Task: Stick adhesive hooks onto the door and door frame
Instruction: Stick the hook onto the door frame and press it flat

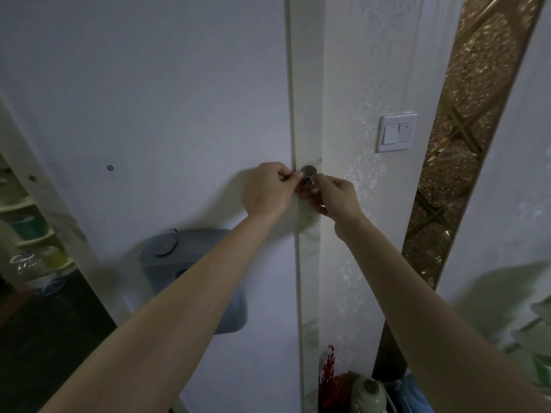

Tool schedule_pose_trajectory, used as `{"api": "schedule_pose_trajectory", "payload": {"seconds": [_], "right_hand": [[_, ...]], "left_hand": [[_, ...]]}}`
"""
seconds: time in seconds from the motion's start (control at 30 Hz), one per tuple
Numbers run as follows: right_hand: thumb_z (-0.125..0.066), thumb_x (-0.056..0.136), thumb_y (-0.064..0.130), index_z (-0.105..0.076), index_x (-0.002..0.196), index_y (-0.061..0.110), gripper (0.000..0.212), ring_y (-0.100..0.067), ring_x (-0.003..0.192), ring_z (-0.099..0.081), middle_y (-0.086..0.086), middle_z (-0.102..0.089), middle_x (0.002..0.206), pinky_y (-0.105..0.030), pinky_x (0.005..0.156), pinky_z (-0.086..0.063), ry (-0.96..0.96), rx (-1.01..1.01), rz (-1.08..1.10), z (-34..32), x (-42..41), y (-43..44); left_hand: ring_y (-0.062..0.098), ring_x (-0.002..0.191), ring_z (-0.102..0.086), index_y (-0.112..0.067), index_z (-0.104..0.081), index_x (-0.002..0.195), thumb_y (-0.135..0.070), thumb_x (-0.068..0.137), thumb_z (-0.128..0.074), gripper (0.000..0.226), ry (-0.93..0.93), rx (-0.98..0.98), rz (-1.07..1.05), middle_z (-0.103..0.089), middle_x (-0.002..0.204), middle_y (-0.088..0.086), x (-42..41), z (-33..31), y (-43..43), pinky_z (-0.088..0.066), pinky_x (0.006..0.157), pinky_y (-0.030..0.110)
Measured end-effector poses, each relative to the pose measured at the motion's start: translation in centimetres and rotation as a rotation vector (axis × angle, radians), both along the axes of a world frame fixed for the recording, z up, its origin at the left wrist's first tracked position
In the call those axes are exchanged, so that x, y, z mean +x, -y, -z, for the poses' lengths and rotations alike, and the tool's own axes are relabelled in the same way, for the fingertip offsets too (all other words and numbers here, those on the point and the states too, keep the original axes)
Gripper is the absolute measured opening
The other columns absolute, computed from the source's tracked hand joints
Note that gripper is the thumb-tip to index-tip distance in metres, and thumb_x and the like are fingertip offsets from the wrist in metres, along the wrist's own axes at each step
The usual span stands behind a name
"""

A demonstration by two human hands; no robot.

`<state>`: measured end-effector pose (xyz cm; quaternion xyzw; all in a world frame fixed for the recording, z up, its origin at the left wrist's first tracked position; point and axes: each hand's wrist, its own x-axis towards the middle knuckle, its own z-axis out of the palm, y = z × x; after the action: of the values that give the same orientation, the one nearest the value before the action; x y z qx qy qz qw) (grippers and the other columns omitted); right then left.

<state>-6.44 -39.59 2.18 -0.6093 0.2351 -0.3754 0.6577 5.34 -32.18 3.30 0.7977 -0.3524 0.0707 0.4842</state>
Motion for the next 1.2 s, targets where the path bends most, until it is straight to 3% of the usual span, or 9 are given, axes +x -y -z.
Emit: {"api": "schedule_pose_trajectory", "payload": {"seconds": [0.1,0.2,0.37,0.63,0.83,1.03,1.2], "right_hand": [[-0.055,0.098,0.013,-0.073,0.071,0.009,0.034,-0.011,0.052,-0.058,-0.001,-0.074,0.062,-0.020,0.055,-0.045,-0.028,-0.007,0.008,0.0,0.1,0.2],[-0.054,0.098,0.013,-0.077,0.080,0.005,0.030,-0.012,0.055,-0.060,-0.004,-0.076,0.067,-0.019,0.054,-0.047,-0.054,-0.031,0.015,-0.1,0.1,0.5],[-0.058,0.098,0.012,-0.078,0.078,0.008,0.029,-0.005,0.053,-0.065,0.001,-0.078,0.066,-0.015,0.051,-0.048,-0.059,-0.125,0.036,0.2,0.3,0.8],[-0.052,0.103,0.014,-0.078,0.094,0.003,0.030,-0.008,0.055,-0.062,-0.007,-0.078,0.078,-0.015,0.051,-0.048,-0.070,-0.195,-0.019,1.3,-0.6,1.0],[-0.058,0.097,0.013,-0.078,0.078,0.018,0.028,-0.013,0.055,-0.062,-0.003,-0.075,0.069,-0.023,0.057,-0.048,-0.148,-0.361,0.038,1.6,-0.2,2.0],[-0.069,0.097,0.029,-0.080,0.084,0.015,0.022,-0.011,0.059,-0.070,0.004,-0.078,0.069,-0.036,0.072,-0.060,-0.307,-0.555,0.108,2.2,-1.0,3.7],[-0.066,0.098,0.044,-0.073,0.074,0.019,0.036,-0.018,0.065,-0.072,0.005,-0.074,0.064,-0.042,0.073,-0.062,-0.428,-0.713,0.207,2.4,-0.5,4.5]], "left_hand": [[0.019,0.075,-0.077,-0.027,-0.077,0.088,-0.050,0.091,-0.072,0.024,0.021,0.013,-0.016,-0.080,0.083,-0.010,-0.1,0.0,0.0,-0.062,0.075,0.036],[0.018,0.075,-0.076,-0.025,-0.076,0.088,-0.050,0.093,-0.071,0.026,0.046,0.026,-0.035,-0.080,0.082,-0.010,-0.1,0.0,0.0,-0.061,0.073,0.035],[0.018,0.081,-0.073,-0.023,-0.074,0.089,-0.049,0.097,-0.066,0.028,0.142,0.068,-0.094,-0.079,0.085,-0.009,-0.9,0.0,-0.1,-0.059,0.073,0.035],[0.015,0.082,-0.070,-0.025,-0.071,0.088,-0.045,0.092,-0.073,0.021,0.237,0.103,-0.088,-0.075,0.082,-0.009,-1.1,0.5,-0.9,-0.049,0.066,0.031],[0.017,0.083,-0.069,-0.025,-0.069,0.086,-0.047,0.090,-0.074,0.024,0.264,0.107,-0.129,-0.074,0.080,-0.007,-1.2,0.4,-0.7,-0.047,0.064,0.031],[0.018,0.084,-0.069,-0.025,-0.070,0.088,-0.046,0.091,-0.074,0.022,0.290,0.104,-0.110,-0.075,0.082,-0.009,-1.3,0.6,-0.9,-0.047,0.066,0.031],[0.014,0.079,-0.069,-0.024,-0.071,0.087,-0.047,0.086,-0.080,0.024,0.286,0.098,-0.091,-0.071,0.074,-0.011,-1.4,0.6,-1.0,-0.054,0.068,0.033]]}}
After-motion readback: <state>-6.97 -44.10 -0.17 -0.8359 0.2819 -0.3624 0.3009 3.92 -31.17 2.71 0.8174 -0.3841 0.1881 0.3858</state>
